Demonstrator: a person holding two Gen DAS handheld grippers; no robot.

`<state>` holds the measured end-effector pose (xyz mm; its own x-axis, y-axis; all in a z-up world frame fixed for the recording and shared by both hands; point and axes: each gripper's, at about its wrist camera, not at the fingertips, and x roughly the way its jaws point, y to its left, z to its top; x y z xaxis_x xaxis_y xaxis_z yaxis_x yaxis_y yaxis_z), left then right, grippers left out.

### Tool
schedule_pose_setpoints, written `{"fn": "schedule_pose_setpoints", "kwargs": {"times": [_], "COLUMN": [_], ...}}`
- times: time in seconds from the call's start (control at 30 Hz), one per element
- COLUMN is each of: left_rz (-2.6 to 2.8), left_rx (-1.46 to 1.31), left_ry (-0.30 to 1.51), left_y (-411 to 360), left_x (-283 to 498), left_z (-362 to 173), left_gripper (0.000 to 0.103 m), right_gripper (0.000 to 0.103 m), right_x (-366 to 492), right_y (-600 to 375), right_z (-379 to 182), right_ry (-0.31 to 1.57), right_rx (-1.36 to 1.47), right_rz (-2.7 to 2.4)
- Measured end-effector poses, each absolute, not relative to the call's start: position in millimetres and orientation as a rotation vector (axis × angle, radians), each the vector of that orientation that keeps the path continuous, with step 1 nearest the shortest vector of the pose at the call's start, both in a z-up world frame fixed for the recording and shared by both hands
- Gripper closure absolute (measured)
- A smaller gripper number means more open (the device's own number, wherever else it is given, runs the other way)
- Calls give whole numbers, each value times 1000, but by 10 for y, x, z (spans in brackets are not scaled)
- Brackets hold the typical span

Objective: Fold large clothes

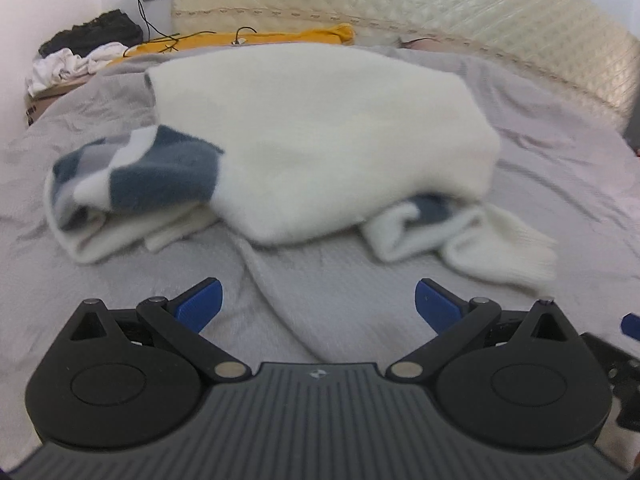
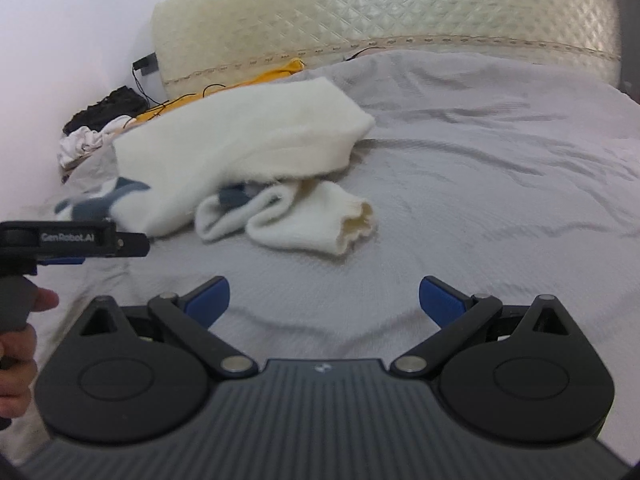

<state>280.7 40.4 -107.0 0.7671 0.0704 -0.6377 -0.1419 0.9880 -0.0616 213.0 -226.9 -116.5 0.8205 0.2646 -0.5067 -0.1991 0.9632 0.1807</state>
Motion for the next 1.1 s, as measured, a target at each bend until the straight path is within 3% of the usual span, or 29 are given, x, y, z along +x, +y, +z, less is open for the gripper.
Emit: {"fn": "schedule_pose_setpoints", "kwargs": {"times": [0.07, 0.27, 0.33, 0.4, 0.5, 0.67, 0.7, 0.8, 0.87, 1.1], "left_rz": [122, 170, 196, 222, 243, 304, 306, 317, 326, 338], "left_rx": [-109, -28, 19, 67, 110, 100, 98, 108, 110, 52], "left_ry": [679, 642, 624, 607, 592, 590, 588, 550, 491, 356], "left_y": [429, 438, 415, 386, 378, 511, 530, 599, 608, 755], "left_x": [2936, 3209, 3309, 3392, 3503, 3653, 3653, 3637, 3564, 3172], "left_z": [-1149, -1371, -1443, -1511, -1610, -1640, -1641, -1613, -1573, -1125], "left_gripper": [0, 0, 0, 1, 4, 20, 23, 53, 69, 77], "right_gripper": [7, 8, 28, 33, 33, 57, 69, 86, 89, 92], "right_x": [2285, 2693, 2809, 2903, 2982, 3128, 3137, 3123, 3086, 2891], "right_y": [-2265, -2305, -2277, -2241, -2251, -2333, -2357, -2371, -2356, -2401], "right_z": [-1232, -1438, -1510, -1551, -1568, -1640, -1643, -1631, -1581, -1159], "right_ry": [545, 517, 547, 566, 534, 541, 536, 526, 513, 518], "right_rx": [128, 261, 270, 274, 306, 401, 422, 441, 416, 334], "right_rz": [249, 281, 292, 291, 302, 317, 326, 335, 321, 271]}}
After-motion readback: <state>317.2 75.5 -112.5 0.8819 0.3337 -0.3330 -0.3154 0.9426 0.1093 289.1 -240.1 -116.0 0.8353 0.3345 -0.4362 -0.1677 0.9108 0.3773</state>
